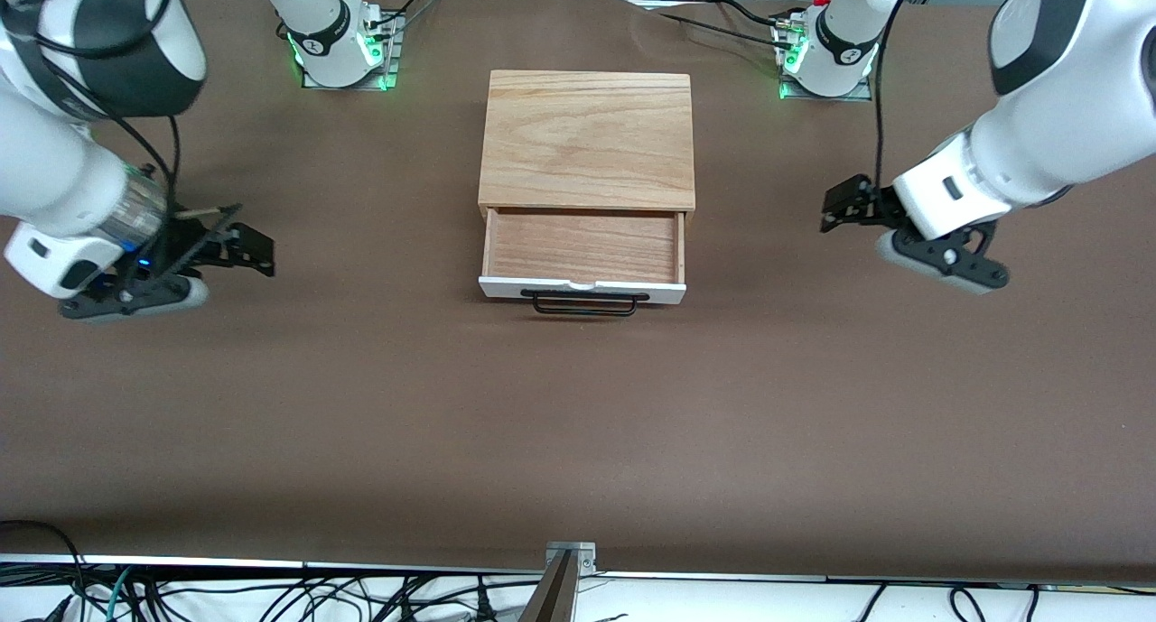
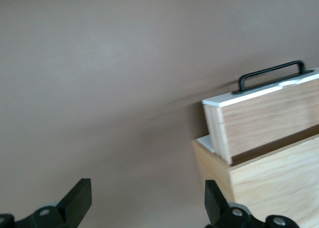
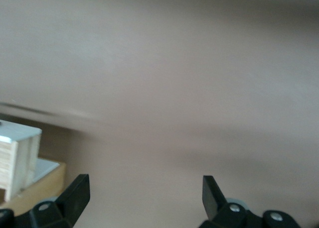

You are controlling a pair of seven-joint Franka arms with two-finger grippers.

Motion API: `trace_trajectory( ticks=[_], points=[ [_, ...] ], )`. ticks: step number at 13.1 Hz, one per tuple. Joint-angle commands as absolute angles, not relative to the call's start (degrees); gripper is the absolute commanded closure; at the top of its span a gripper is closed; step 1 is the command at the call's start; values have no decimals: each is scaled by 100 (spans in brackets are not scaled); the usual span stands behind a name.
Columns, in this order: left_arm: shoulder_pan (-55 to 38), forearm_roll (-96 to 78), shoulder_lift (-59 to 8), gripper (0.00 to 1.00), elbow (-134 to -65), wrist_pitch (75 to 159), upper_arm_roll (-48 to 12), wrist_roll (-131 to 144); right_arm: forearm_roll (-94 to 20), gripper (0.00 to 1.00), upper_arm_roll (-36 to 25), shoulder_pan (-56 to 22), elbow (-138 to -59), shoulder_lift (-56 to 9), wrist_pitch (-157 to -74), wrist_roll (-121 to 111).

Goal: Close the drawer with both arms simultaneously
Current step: 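Move the left gripper and the right gripper toward the drawer front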

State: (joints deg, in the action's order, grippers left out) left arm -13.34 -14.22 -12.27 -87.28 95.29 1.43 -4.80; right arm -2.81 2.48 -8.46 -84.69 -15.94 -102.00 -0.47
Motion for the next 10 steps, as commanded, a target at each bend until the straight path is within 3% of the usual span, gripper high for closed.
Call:
trace_trajectory(
  ticks=[1, 10],
  points=[
    [-1458, -1687, -1879, 0, -8157, 9649, 193, -457, -509, 0, 237, -1203, -8481, -1967, -10729, 9],
    [-2108, -1775, -2435, 0, -8139, 10634, 202, 23, -1450, 0, 237, -2169, -8473, -3163, -12821, 552]
  ],
)
